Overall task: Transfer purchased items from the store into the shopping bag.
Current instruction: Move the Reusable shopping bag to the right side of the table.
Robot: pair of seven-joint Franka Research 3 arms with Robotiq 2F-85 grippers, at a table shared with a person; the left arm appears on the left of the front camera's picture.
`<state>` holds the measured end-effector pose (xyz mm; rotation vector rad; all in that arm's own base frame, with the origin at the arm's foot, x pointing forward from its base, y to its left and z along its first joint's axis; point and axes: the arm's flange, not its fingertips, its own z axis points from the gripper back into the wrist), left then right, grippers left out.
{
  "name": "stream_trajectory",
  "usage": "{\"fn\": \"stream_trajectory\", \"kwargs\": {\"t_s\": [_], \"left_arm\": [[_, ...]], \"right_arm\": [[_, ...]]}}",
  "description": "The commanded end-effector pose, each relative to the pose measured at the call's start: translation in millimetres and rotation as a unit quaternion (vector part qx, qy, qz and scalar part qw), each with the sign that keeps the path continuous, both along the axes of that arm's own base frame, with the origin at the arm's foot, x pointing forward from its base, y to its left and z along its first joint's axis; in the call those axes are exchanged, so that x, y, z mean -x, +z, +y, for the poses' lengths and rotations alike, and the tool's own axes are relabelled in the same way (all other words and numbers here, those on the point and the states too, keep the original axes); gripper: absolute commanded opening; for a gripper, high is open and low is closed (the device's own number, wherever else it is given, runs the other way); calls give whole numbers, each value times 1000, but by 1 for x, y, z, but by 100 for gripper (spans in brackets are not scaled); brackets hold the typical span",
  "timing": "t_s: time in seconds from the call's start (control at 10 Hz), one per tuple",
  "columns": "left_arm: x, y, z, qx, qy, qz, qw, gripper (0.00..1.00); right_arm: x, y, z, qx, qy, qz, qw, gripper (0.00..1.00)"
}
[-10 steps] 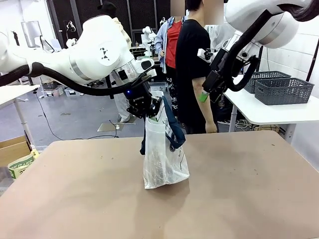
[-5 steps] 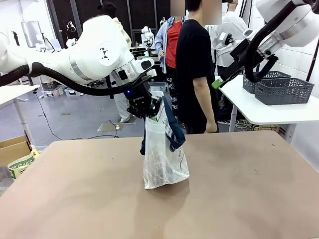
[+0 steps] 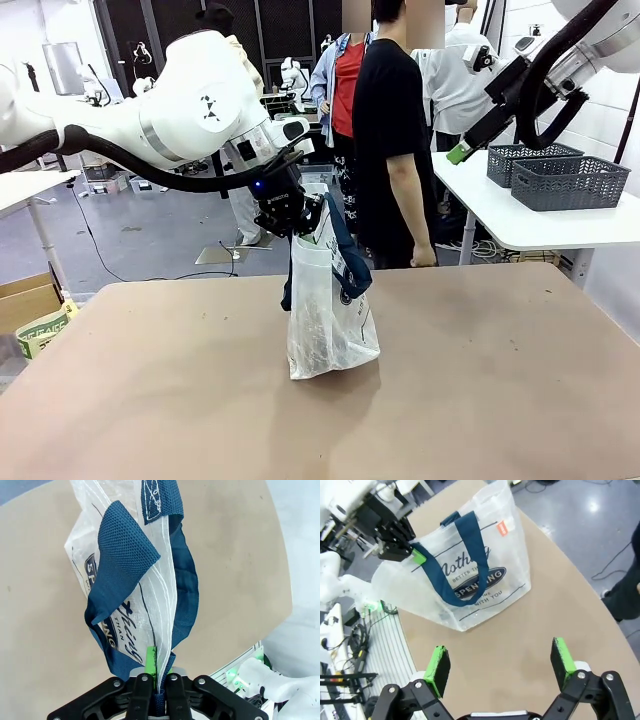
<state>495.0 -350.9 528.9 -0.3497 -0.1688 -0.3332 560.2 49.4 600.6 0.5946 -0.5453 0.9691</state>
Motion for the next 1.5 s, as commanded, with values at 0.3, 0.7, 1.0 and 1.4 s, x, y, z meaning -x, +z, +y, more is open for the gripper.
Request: {"fn": "stream_trajectory", "kwargs": {"t_s": [0.3, 0.7, 1.0, 1.4], "left_arm": [[-9, 14, -29, -107, 0, 48, 993, 0], [-22, 11, -43, -144, 10, 101, 984, 0], [-27, 40, -36, -159, 13, 82, 984, 0], [-28, 88, -15, -196, 19, 42, 980, 0]], "right_arm": [[-5, -5, 1, -4, -4, 0, 1000, 100], [-5, -5, 1, -4, -4, 0, 1000, 100], [-5, -5, 1, -4, -4, 0, 1000, 100], [-5, -5, 1, -4, -4, 0, 1000, 100]]}}
